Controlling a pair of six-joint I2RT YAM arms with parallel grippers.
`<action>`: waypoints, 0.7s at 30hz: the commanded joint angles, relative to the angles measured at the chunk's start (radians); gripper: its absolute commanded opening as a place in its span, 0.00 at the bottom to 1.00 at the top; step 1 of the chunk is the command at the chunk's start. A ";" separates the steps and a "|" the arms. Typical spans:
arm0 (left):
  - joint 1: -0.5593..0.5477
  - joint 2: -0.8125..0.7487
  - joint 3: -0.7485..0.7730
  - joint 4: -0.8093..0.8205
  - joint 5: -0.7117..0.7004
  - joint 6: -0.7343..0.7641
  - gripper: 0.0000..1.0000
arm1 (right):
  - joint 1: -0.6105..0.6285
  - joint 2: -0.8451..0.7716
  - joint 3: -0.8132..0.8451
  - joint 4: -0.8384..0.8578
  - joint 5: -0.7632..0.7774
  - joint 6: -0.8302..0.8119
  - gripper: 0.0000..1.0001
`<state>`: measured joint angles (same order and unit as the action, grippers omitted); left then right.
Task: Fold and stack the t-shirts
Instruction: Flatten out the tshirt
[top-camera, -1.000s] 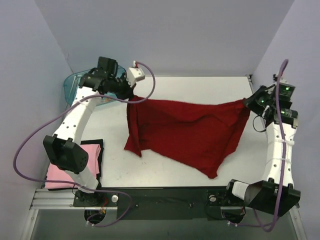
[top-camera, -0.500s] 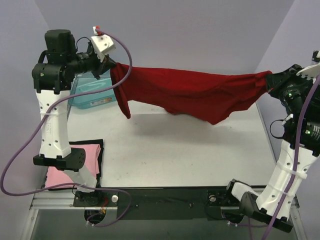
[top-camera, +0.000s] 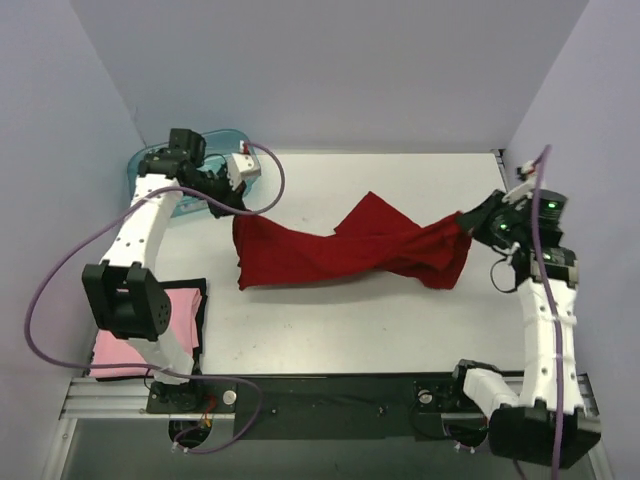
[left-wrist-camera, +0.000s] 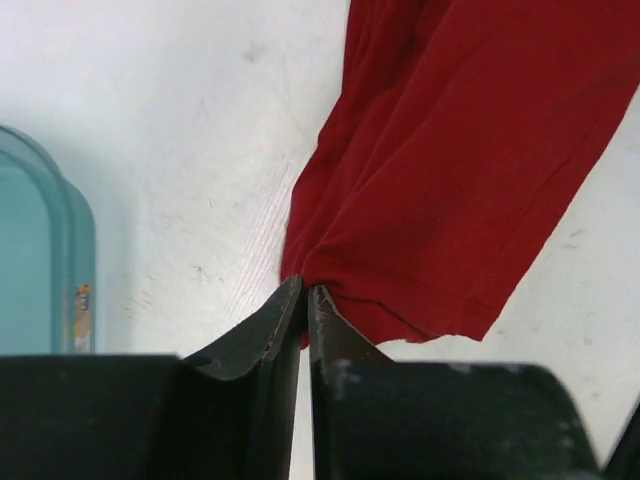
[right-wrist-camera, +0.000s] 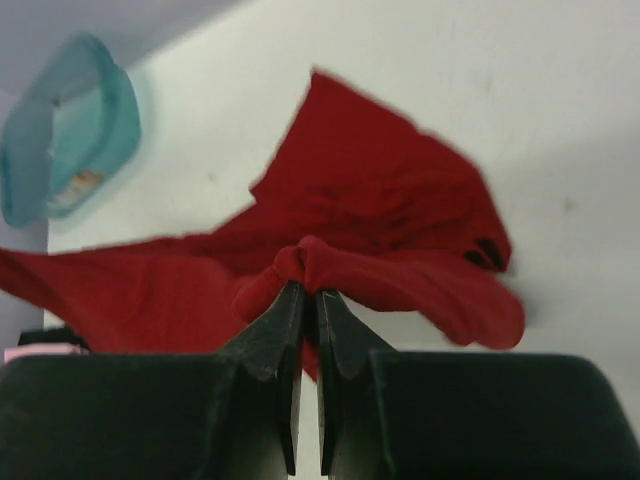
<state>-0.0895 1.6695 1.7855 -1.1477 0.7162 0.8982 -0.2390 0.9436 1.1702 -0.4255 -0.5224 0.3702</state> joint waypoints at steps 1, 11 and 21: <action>-0.038 0.086 -0.182 0.353 -0.151 0.004 0.27 | 0.147 0.124 -0.187 0.212 0.027 0.050 0.00; -0.084 0.069 -0.222 0.360 -0.198 -0.027 0.40 | 0.168 0.405 -0.147 0.142 0.088 -0.005 0.00; -0.346 -0.093 -0.653 0.169 -0.262 0.167 0.32 | 0.168 0.370 -0.208 0.152 0.073 0.013 0.00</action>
<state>-0.3981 1.5120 1.2625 -0.9241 0.4870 1.0306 -0.0711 1.3575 0.9752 -0.2874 -0.4435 0.3859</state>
